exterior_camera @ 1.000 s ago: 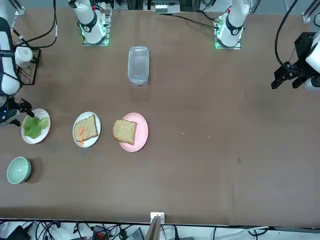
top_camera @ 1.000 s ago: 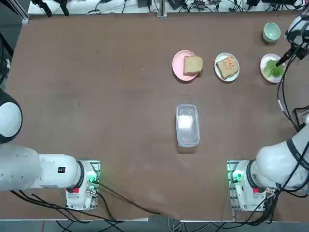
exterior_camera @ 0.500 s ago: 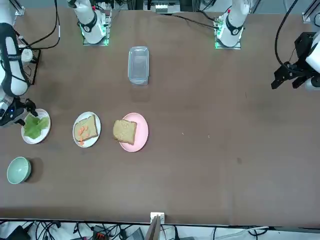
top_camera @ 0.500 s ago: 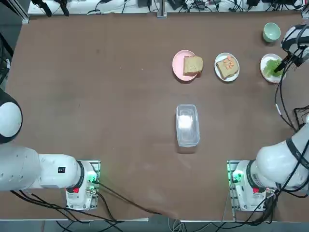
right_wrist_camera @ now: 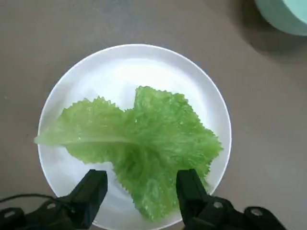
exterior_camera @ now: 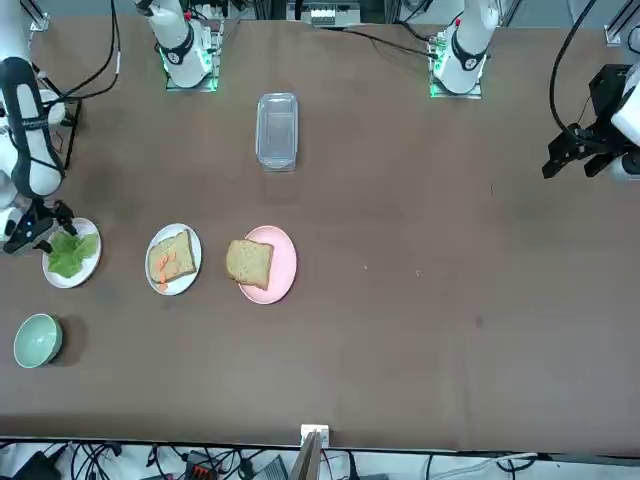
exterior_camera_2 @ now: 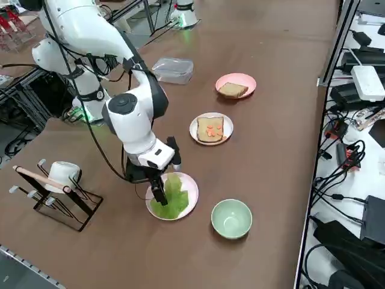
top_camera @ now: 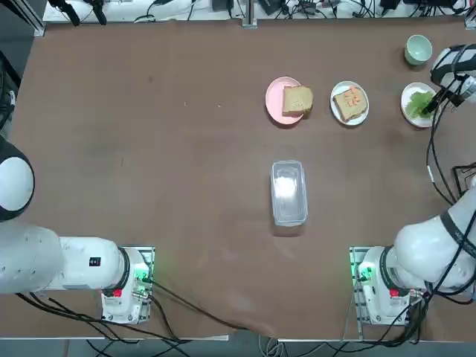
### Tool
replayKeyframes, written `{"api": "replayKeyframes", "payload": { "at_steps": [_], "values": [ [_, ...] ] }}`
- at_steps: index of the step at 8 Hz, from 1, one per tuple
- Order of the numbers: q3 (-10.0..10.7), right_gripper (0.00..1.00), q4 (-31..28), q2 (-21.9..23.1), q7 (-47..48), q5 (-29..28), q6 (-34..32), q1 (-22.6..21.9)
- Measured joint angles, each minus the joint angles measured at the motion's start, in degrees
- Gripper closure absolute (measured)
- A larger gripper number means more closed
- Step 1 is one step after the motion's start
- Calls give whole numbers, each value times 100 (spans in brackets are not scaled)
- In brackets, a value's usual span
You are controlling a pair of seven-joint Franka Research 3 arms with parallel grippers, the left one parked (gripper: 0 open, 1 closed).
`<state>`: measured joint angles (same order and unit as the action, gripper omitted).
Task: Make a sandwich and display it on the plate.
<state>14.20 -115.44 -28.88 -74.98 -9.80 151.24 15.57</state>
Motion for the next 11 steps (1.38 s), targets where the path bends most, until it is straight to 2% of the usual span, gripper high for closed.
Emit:
{"api": "replayKeyframes", "payload": {
  "at_steps": [3, 6, 8, 9, 11],
  "values": [
    [3, 22, 7, -187, -12, 187, 231, 9],
    [5, 46, 25, -206, -18, 263, 262, 11],
    [5, 86, 58, -205, -19, 268, 270, 11],
    [8, 93, 95, -191, -19, 269, 273, 11],
    [11, 94, 158, -41, -19, 271, 238, 11]
  ]
}}
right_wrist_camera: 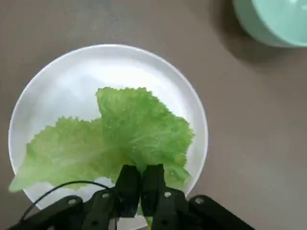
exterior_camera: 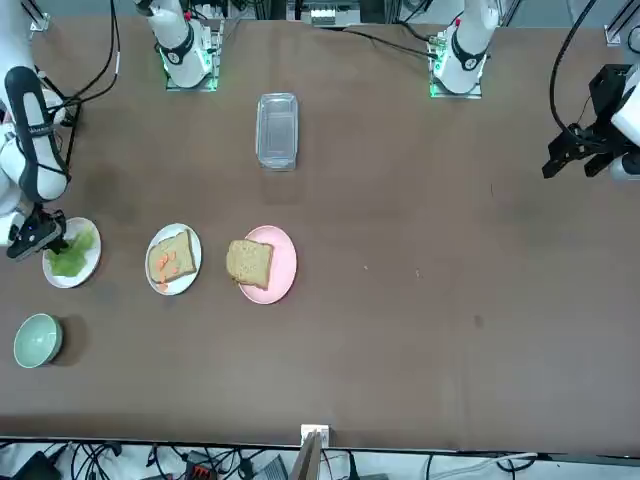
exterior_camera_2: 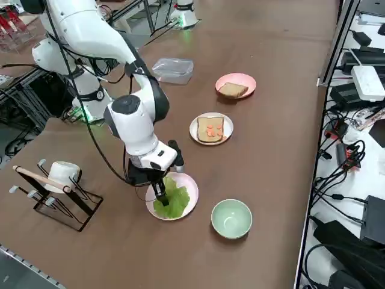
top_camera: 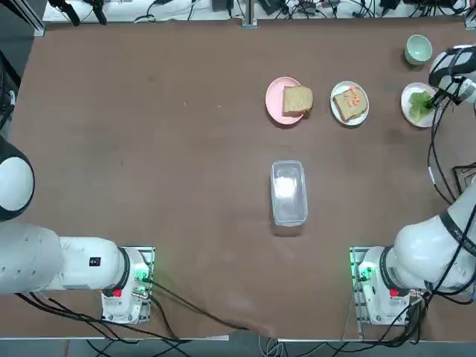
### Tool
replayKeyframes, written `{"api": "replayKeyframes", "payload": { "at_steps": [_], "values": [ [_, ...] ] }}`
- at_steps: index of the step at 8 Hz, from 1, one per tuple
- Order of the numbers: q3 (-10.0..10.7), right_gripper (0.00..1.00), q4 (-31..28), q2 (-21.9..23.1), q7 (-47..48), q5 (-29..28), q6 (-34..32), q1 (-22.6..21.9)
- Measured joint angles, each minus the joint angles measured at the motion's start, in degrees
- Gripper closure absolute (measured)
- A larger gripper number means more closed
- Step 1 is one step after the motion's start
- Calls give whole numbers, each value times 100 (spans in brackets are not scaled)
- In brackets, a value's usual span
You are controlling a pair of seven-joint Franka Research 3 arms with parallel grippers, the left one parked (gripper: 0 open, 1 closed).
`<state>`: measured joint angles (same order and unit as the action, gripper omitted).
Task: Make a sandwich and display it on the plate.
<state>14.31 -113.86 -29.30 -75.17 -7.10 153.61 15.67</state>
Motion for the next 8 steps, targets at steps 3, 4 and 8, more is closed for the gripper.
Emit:
{"api": "replayKeyframes", "payload": {
  "at_steps": [3, 4, 8],
  "values": [
    [-7, 94, 412, 541, 47, -4, -1037, -9],
    [-26, 94, 600, 770, 239, -11, -1454, -27],
    [-110, 96, 703, 1505, 2059, -5, -2641, -781]
  ]
}}
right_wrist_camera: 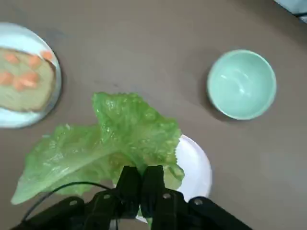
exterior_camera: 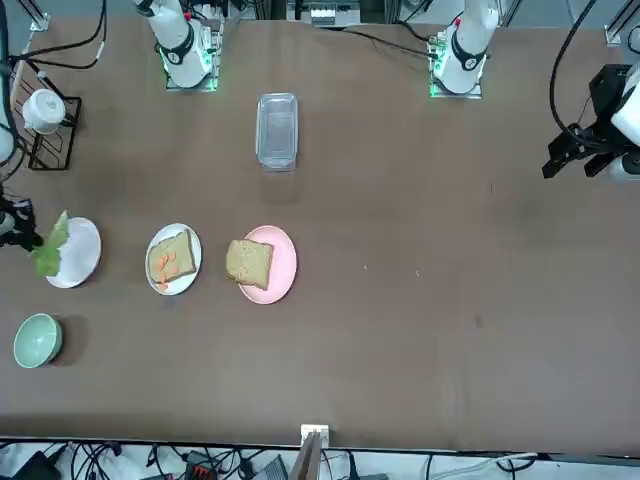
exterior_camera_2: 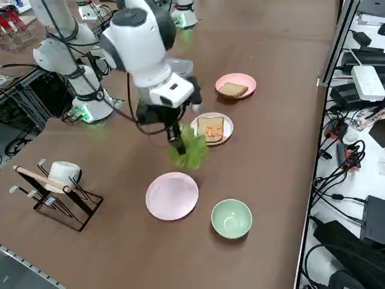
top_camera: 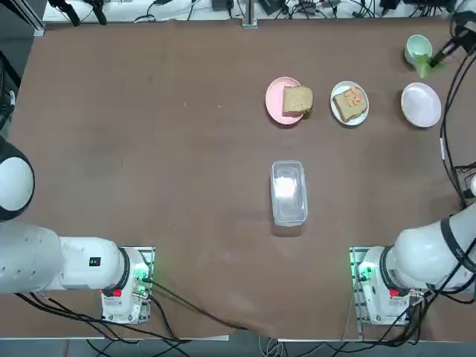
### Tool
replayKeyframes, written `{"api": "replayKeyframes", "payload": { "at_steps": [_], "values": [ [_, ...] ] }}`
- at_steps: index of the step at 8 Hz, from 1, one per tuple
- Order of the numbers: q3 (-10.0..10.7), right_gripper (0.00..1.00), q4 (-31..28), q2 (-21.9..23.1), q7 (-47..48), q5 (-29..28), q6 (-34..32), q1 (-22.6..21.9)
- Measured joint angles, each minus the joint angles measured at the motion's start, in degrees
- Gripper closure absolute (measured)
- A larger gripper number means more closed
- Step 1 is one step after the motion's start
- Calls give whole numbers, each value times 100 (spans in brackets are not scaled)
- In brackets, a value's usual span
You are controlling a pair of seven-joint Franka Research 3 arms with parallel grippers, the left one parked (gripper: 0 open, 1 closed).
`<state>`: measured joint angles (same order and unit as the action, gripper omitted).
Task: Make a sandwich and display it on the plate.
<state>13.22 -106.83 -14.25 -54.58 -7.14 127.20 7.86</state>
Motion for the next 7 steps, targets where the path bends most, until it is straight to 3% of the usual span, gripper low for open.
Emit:
{"api": "replayKeyframes", "payload": {
  "at_steps": [7],
  "values": [
    [-44, 96, -303, -95, 2904, 7, -216, -1662]
  ]
}}
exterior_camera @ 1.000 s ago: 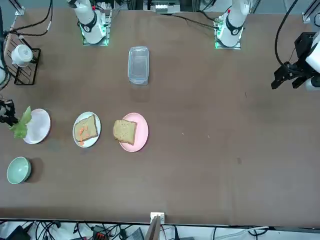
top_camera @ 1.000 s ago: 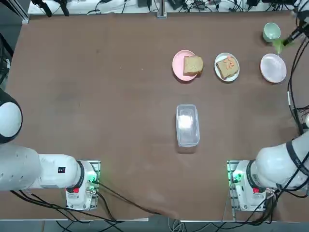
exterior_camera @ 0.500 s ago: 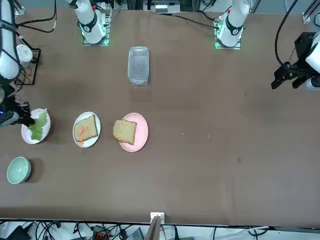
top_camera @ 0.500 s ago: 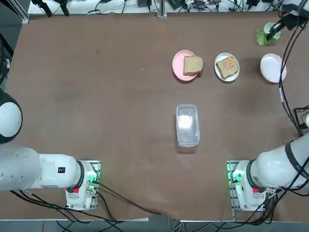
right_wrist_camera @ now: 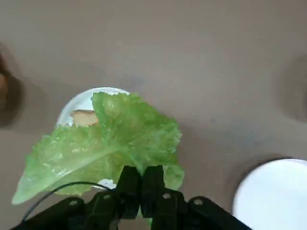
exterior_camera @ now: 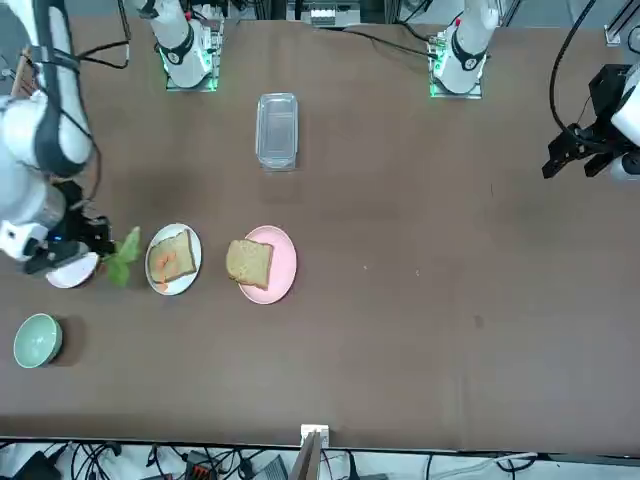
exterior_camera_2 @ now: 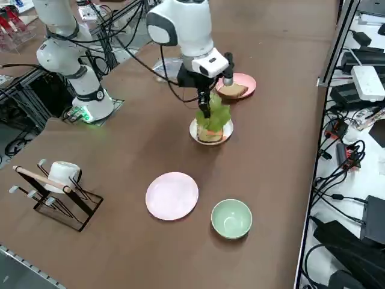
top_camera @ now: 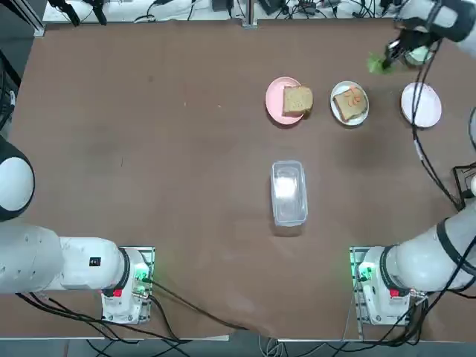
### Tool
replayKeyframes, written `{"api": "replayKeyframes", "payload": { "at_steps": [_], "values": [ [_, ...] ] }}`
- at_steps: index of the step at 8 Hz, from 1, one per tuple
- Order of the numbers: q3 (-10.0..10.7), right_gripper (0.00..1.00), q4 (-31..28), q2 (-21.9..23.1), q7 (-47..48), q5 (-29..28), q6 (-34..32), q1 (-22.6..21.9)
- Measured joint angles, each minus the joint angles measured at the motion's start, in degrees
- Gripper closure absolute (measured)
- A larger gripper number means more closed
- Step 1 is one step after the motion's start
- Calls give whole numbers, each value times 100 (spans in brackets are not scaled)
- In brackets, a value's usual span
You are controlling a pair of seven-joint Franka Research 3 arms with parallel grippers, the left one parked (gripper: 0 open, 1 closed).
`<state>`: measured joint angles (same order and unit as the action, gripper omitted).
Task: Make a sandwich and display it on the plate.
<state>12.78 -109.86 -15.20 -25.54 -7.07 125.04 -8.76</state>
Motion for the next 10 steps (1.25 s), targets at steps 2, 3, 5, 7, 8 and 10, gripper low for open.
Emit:
{"api": "replayKeyframes", "payload": {
  "at_steps": [2, 3, 5, 7, 8, 10],
  "values": [
    [-1, 96, -77, -238, 545, 35, 15, -406],
    [0, 96, -99, -341, 624, 152, 77, -477],
    [17, 96, -218, -492, 660, 373, 457, -489],
    [28, 96, -296, -642, 660, 397, 684, -494],
    [28, 96, -310, -697, 660, 398, 704, -502],
    [31, 96, -336, -782, 660, 398, 707, -504]
  ]
}}
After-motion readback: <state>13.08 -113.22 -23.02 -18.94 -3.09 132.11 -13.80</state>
